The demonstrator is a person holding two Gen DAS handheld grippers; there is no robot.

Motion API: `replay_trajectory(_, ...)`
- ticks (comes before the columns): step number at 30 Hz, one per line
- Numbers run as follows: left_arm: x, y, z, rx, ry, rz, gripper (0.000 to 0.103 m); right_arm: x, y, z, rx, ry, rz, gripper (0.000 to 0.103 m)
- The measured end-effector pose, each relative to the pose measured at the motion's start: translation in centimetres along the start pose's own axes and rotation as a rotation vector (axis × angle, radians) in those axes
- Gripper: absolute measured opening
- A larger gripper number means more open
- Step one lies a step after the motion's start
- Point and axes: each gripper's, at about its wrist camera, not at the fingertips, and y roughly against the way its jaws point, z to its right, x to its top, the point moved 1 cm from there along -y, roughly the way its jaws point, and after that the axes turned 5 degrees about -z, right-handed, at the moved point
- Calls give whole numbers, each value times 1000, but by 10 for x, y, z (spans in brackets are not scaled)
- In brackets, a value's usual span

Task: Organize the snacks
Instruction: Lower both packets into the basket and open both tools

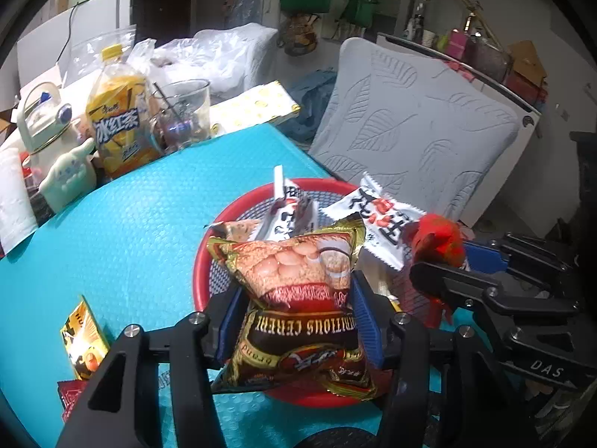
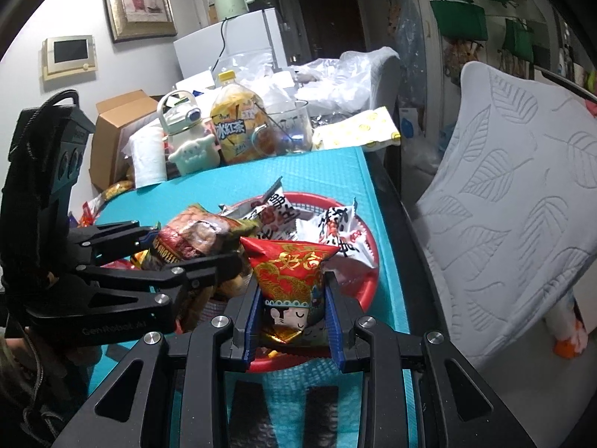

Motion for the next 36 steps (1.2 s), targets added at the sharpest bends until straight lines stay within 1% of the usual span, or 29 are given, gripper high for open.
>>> replay_trajectory(3, -2, 3, -2, 23, 8, 3, 59, 1, -2, -1, -8, 14, 6, 29)
replay_trajectory(5, -3, 10, -3, 38, 5, 26, 63, 1, -2, -1, -8, 16, 10, 29)
replay_trajectory(6, -3, 14, -2, 46, 3, 41, 64, 2, -2, -1, -3, 16, 9, 29)
replay_trajectory(9, -5, 22, -5, 35, 13, 48, 64, 1, -3, -5, 8, 26, 13, 29)
replay_trajectory(12, -8, 25, -11, 19, 42, 33, 64, -1, -7, -12, 32, 49, 9, 29)
replay_trajectory(14, -11, 25, -17, 9, 66, 21, 64, -5, -14, -17, 20, 67, -3, 29)
replay_trajectory(16, -13, 27, -18, 9, 72, 21, 64, -8, -24, -18, 9, 69, -23, 29)
replay_trajectory(19, -15, 30, -17, 12, 63, 27, 64, -13, -34, -17, 29, 43, -48, 29)
replay_trajectory(22, -15, 32, -16, 17, 62, 30, 64, -13, -34, -19, 21, 55, -41, 30)
replay_trajectory(26, -15, 33, -17, 4, 71, 27, 64, -12, -31, -18, 19, 45, -50, 31)
replay_trajectory(27, -15, 34, -16, 3, 71, 26, 64, -11, -29, -17, 21, 40, -50, 33)
replay_trajectory(29, -15, 35, -17, 2, 73, 27, 64, -11, -26, -17, 24, 30, -48, 44)
replay_trajectory(30, -15, 36, -17, 2, 73, 27, 64, -10, -24, -16, 26, 24, -45, 46)
replay_trajectory(33, -16, 38, -17, 7, 70, 26, 64, -10, -21, -16, 21, 17, -46, 46)
replay_trajectory(36, -18, 45, -18, 28, 67, 33, 64, -10, -18, -17, 17, 11, -52, 46)
